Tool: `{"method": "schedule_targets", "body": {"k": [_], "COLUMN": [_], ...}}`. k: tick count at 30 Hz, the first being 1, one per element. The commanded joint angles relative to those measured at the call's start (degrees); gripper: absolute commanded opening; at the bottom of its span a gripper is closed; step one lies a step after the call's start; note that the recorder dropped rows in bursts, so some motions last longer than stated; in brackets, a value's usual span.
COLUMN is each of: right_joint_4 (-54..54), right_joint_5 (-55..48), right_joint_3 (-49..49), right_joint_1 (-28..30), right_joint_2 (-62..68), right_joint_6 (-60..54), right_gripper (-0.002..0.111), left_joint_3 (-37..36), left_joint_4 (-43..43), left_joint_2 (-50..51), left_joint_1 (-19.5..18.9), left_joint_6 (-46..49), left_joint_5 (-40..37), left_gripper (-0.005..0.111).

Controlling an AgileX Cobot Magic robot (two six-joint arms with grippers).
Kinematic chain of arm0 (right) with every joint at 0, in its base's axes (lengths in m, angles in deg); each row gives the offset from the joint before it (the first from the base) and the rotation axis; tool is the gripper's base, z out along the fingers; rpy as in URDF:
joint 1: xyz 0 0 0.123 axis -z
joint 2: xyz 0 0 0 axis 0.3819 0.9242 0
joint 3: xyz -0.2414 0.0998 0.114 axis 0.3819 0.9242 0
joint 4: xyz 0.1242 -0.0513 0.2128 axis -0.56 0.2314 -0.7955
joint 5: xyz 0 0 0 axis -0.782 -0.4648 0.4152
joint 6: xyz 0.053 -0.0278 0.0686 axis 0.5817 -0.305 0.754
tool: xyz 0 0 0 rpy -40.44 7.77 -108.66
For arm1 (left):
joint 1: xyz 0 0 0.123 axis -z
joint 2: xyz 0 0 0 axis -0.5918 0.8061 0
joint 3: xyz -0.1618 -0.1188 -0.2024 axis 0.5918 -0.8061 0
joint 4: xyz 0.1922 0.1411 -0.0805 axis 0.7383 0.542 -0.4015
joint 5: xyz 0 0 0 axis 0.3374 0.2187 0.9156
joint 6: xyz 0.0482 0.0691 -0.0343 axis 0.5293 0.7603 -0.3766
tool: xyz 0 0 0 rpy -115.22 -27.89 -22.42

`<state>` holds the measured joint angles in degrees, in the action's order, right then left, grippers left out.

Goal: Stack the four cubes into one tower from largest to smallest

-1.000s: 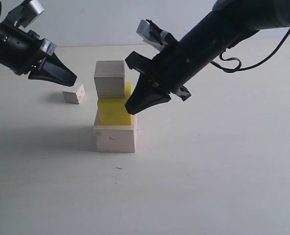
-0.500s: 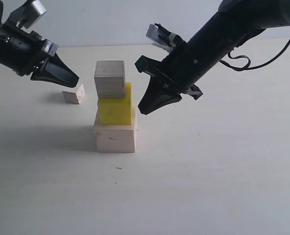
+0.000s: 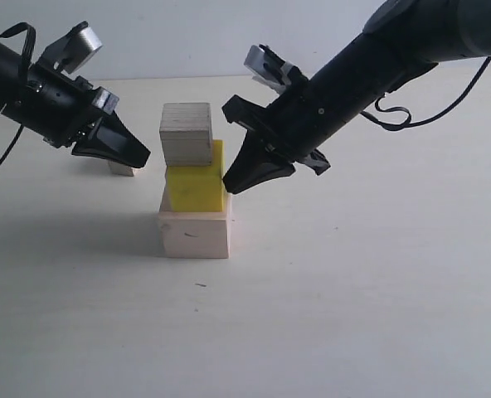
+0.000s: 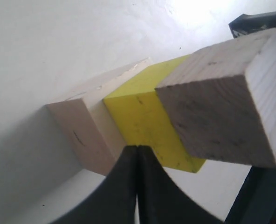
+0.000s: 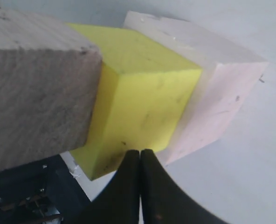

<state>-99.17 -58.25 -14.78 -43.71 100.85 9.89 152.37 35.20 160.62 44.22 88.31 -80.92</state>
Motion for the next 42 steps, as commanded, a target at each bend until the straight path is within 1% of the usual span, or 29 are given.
{"method": "schedule_targets", "body": {"k": [1, 13, 21, 28, 35, 38, 42], "right_joint_4": [-1.47, -2.30, -1.93, -1.93, -1.24, 0.92, 1.14], "right_joint_5": [-1.39, -1.76, 2.21, 3.52, 6.15, 6.30, 6.06], "right_joint_3": [0.28, 0.28, 0.28, 0.28, 0.28, -0.01, -0.01], "right_joint_1": [0.27, 0.27, 0.27, 0.27, 0.35, 0.35, 0.35], "right_joint_2": [0.24, 0.24, 0.24, 0.14, -3.24, -4.59, -6.02], "right_joint_6": [-1.89, -2.66, -2.52, -2.41, -2.24, -1.21, -0.90], "right_gripper": [0.000, 0.000, 0.000, 0.000, 0.000, 0.000, 0.000], "left_joint_3": [-0.12, -0.12, -0.12, -0.12, -0.12, -0.12, -0.12], "left_joint_4": [-0.83, -0.95, -1.45, -2.75, -2.87, -3.58, -4.15], "left_joint_2": [-0.09, -0.09, -0.09, -0.21, -1.80, -2.55, -3.40], "left_joint_1": [0.18, 0.18, 0.18, 0.18, 0.18, 0.18, 0.18], "left_joint_6": [0.48, 0.60, 0.88, 1.26, 1.26, 1.38, 1.63], "left_joint_5": [-0.23, -0.36, -0.36, -0.61, -0.49, -0.80, -0.91], "left_gripper": [0.000, 0.000, 0.000, 0.000, 0.000, 0.000, 0.000]}}
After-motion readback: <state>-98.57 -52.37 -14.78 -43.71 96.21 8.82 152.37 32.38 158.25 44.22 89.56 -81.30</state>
